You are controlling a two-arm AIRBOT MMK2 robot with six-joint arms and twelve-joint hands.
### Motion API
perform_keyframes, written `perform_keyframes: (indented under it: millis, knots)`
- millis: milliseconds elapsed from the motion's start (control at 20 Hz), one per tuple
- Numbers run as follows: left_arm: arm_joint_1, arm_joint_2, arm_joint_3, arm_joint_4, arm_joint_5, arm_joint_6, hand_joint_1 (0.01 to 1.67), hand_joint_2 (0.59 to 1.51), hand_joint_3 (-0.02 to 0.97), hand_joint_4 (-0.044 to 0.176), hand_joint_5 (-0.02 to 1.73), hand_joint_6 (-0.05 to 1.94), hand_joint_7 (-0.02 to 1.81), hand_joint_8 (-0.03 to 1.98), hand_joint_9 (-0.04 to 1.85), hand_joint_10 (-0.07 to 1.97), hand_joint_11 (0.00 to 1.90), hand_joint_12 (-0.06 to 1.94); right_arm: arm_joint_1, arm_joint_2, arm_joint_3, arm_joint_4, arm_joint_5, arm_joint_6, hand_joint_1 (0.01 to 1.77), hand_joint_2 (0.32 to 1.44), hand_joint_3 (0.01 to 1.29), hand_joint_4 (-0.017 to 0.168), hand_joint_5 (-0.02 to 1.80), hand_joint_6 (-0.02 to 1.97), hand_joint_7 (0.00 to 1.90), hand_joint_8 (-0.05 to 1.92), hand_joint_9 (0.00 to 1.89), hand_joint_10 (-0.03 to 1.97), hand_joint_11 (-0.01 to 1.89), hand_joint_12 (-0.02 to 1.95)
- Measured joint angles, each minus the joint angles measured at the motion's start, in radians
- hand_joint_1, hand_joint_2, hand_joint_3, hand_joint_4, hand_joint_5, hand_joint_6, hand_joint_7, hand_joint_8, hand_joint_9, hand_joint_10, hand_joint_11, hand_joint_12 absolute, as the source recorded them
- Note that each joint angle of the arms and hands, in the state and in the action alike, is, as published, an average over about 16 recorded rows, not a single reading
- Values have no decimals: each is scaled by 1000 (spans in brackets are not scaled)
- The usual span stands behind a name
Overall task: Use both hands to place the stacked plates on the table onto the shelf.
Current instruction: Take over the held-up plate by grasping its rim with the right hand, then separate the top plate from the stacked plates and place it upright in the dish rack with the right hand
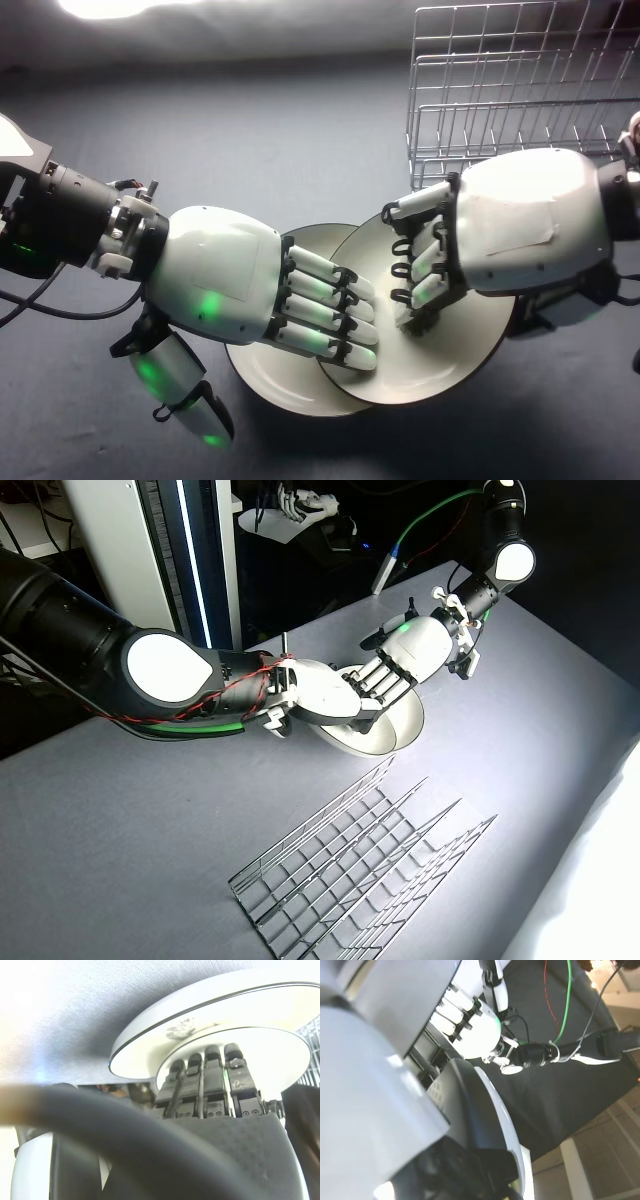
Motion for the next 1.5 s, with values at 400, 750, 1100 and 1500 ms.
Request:
perform_keyframes:
  millis: [400,750,1100,1500]
  knots:
    - [-19,24,-2,8,-8,-10,13,1122,12,-4,-11,-21,-7,-15,19,8,15,4,4,-16,5,13,3,-8,1197,967,15,-9,827,123,840,341,842,754,469,1382]
    - [-69,119,-38,3,-22,-29,14,1122,11,0,0,0,6,-8,18,8,15,4,26,-15,0,14,4,-9,1229,967,14,-10,874,238,876,585,887,1145,616,1399]
    - [-119,269,-88,-10,-30,-52,14,1122,11,2,13,19,16,-4,17,8,15,4,72,-9,-23,66,-8,-8,1260,969,14,-6,888,500,921,733,904,1055,629,1381]
    - [-144,399,-122,-18,-6,-53,14,1122,11,1,19,19,18,-4,17,8,15,4,122,4,-66,218,-34,-7,1289,971,15,1,946,813,1010,786,960,800,655,1323]
